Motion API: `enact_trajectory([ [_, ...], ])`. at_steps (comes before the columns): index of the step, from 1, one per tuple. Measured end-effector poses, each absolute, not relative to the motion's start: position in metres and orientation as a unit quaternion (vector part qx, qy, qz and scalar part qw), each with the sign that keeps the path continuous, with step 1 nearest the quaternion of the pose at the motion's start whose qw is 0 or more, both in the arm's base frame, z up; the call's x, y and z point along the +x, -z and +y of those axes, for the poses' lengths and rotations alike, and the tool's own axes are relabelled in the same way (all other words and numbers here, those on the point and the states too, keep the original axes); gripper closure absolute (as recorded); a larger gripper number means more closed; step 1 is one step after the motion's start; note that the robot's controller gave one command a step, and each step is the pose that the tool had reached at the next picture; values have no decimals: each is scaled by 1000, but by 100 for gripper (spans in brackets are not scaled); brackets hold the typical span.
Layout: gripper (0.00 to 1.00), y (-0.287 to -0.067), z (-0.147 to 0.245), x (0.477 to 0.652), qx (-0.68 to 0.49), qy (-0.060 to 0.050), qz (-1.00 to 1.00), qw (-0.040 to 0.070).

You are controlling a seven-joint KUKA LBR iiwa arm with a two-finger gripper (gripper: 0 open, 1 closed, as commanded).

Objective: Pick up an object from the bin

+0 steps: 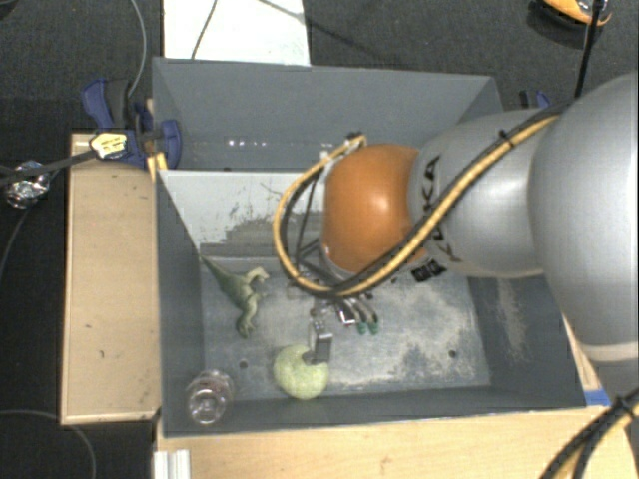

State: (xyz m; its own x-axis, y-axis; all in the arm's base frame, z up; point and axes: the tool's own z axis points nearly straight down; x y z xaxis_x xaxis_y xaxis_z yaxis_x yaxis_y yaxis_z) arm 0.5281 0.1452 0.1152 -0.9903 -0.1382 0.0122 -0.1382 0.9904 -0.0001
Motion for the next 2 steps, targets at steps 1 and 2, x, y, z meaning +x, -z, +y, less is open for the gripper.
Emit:
enact_trajectory([
  [1, 0, -108, 191, 510, 56, 1, -998, -8],
  [2, 0, -125, 185, 494, 91, 0, -996, 5],
])
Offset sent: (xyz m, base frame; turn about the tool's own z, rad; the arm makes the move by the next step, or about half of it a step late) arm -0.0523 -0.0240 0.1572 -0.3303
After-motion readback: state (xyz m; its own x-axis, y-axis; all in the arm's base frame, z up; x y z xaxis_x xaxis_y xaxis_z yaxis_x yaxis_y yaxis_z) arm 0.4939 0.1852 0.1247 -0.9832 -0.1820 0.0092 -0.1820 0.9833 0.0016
